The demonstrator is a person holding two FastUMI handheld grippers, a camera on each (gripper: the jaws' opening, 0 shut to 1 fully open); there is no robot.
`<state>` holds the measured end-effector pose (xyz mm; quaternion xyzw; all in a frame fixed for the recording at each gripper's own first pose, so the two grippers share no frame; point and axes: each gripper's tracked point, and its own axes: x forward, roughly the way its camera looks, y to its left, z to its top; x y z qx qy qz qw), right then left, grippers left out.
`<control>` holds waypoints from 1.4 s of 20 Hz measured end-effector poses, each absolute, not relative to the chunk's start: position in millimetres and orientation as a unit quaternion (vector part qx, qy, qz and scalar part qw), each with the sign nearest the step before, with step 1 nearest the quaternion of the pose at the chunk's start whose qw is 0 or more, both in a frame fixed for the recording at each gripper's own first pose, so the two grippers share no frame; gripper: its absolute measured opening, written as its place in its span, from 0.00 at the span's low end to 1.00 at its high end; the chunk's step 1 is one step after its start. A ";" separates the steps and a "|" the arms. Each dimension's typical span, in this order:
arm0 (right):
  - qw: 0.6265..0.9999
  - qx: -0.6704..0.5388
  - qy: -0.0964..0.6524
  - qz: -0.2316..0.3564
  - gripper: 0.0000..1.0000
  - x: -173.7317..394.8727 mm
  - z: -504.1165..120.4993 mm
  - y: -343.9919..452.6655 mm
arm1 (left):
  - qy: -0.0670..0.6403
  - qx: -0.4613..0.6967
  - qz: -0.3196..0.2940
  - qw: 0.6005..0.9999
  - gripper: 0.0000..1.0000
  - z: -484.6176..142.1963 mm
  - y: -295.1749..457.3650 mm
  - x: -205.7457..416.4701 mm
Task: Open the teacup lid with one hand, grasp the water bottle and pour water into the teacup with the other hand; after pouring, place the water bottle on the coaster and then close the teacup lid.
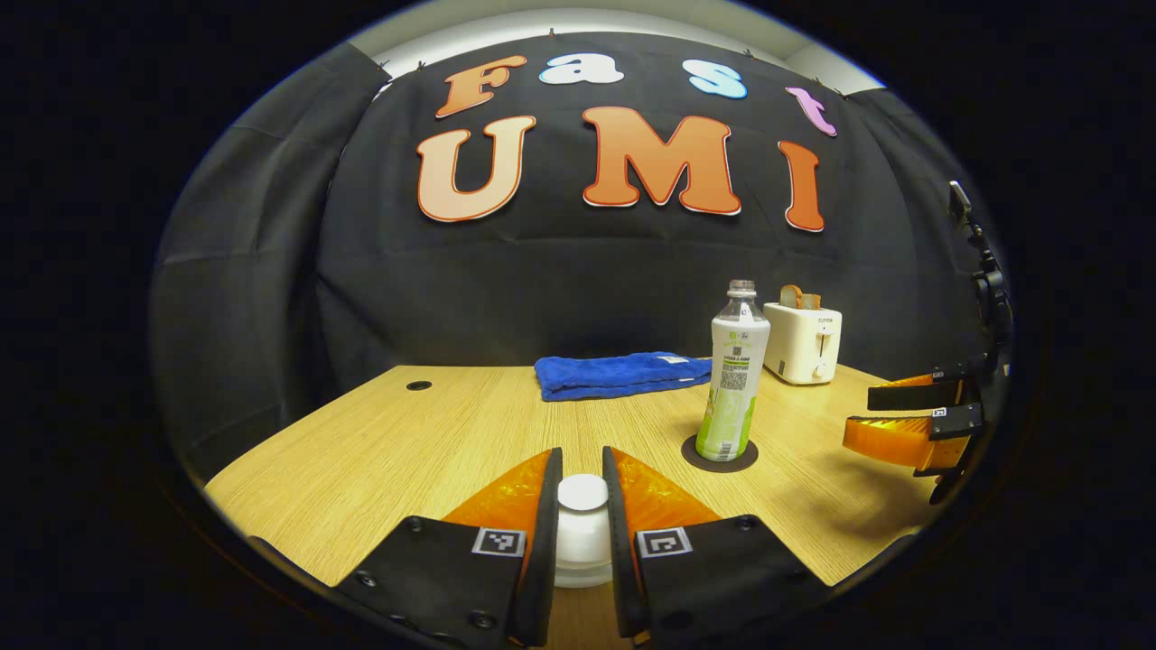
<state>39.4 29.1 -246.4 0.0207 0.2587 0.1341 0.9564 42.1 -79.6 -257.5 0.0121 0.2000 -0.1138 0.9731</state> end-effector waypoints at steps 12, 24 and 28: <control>0.956 0.019 0.251 0.154 0.96 29.9 -247.8 35.4 | 0.233 0.022 -0.106 0.966 0.31 -288.9 -79.4 45.8; 0.954 0.031 0.249 0.163 0.96 21.8 -242.3 41.7 | 0.230 0.030 -0.109 0.967 0.37 -287.5 -78.7 45.1; 0.957 0.047 0.235 0.161 0.96 19.9 -227.9 41.5 | 0.198 0.022 -0.107 0.974 0.69 -267.2 -78.0 45.1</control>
